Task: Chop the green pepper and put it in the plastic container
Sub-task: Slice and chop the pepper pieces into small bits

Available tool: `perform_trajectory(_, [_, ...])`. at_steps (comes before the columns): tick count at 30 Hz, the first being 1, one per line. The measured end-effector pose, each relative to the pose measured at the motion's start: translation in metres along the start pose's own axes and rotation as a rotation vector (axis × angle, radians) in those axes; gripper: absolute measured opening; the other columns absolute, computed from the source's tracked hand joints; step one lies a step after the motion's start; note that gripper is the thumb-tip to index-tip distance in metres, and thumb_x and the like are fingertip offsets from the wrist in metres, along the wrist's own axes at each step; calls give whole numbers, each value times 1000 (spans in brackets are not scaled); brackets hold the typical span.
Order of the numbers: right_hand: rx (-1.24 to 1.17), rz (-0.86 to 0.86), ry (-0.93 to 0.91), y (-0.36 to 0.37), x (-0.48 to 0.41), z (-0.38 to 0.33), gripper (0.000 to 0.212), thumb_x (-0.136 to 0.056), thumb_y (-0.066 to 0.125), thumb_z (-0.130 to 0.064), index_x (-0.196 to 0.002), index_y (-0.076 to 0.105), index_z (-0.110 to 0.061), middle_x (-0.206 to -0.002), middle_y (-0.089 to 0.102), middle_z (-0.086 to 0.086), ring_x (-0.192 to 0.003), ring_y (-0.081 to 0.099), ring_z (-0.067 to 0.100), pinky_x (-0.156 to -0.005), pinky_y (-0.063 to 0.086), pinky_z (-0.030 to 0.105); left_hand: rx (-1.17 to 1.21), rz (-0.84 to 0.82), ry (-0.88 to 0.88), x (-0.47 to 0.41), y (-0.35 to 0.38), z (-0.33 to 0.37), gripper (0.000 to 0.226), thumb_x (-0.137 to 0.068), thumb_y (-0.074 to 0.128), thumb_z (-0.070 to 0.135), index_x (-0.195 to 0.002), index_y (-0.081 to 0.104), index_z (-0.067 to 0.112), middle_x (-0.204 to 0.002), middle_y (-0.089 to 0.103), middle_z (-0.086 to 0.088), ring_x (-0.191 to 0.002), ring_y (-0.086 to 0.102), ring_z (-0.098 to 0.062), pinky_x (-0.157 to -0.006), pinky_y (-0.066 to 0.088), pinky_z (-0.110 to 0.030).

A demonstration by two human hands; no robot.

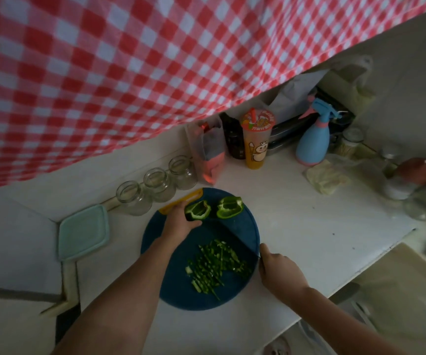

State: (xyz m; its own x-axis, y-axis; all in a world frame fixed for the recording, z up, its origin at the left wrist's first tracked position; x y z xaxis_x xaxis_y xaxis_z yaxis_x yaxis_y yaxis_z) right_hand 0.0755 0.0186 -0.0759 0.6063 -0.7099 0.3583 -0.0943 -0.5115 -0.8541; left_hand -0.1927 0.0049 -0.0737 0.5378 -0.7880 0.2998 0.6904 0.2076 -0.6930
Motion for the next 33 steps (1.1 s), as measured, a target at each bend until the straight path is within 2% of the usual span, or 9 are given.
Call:
perform_trajectory(7, [-23, -18, 46, -2, -7, -5, 25, -98, 33, -21, -121, 36, -14, -99, 64, 12, -88, 63, 32, -70, 49, 38, 139, 41, -4, 8, 7, 6, 68, -75, 77, 12, -134, 44, 6, -124, 55, -8, -96, 53, -14, -83, 43, -23])
perform_trajectory(11, [-149, -3, 71, -5, -3, -10, 19, -99, 34, -25, -109, 42, -11, -94, 64, 15, -84, 62, 34, -68, 49, 39, 213, 42, -34, 11, 5, 0, 60, -74, 78, 16, -127, 53, 6, -114, 60, -6, -98, 58, -16, -89, 46, -26])
perform_trajectory(15, [-346, 6, -4, -10, 10, -31, 15, -99, 40, -23, -89, 37, -13, -74, 56, 8, -66, 55, 28, -59, 41, 35, 286, 65, -80, 21, -8, -15, 51, -75, 77, 16, -120, 56, 4, -101, 64, -5, -77, 64, -17, -76, 53, -30])
perform_trajectory(19, [-489, -116, -23, -1, 22, -54, 14, -98, 42, -22, -89, 41, -11, -66, 49, 1, -41, 48, 13, -36, 39, 25, 337, 170, -142, 46, -28, -41, 43, -74, 79, 19, -108, 59, 2, -97, 66, -8, -73, 62, -12, -67, 54, -30])
perform_trajectory(23, [-465, -225, -122, 25, 31, -77, 14, -98, 42, -24, -87, 44, -16, -69, 50, -1, -49, 49, 9, -41, 41, 19, 279, 205, -200, 81, -46, -76, 57, -62, 85, 39, -101, 59, 6, -91, 67, -8, -76, 65, -19, -67, 50, -28])
perform_trajectory(26, [-392, -235, -196, 45, 36, -84, 21, -97, 42, -27, -99, 51, -8, -92, 62, 13, -80, 62, 25, -69, 50, 34, 302, 227, -230, 107, -49, -95, 71, -49, 83, 50, -100, 57, 8, -93, 68, -8, -83, 67, -26, -74, 54, -37])
perform_trajectory(28, [-377, -243, -231, 53, 40, -84, 27, -95, 41, -29, -106, 52, -7, -104, 62, 15, -94, 59, 28, -81, 48, 38, 354, 247, -229, 124, -50, -95, 62, -55, 87, 36, -101, 54, 9, -95, 67, -7, -85, 67, -25, -81, 55, -47])
perform_trajectory(30, [-382, -233, -237, 55, 43, -82, 25, -95, 42, -25, -110, 51, -7, -109, 60, 13, -99, 57, 27, -81, 44, 31, 388, 254, -233, 133, -48, -97, 50, -65, 85, 19, -102, 53, 8, -95, 66, -5, -86, 67, -24, -83, 54, -50])
perform_trajectory(33, [-356, -199, -187, 51, 41, -72, 19, -98, 43, -19, -110, 49, -7, -109, 60, 13, -98, 57, 26, -72, 33, 19, 402, 228, -220, 142, -44, -91, 53, -57, 86, 33, -95, 55, 14, -92, 67, -3, -82, 68, -22, -79, 56, -44])
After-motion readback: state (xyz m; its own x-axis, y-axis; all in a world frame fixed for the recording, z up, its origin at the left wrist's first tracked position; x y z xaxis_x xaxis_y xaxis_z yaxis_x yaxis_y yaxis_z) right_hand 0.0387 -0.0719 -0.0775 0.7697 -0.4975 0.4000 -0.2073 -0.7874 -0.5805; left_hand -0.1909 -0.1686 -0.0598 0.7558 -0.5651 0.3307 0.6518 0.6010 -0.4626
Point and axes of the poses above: each hand's wrist, its own x-axis away from the middle knuckle, its own y-axis out of the palm, z = x × y, the point moved 3 cm from there along -x, towards the middle knuckle
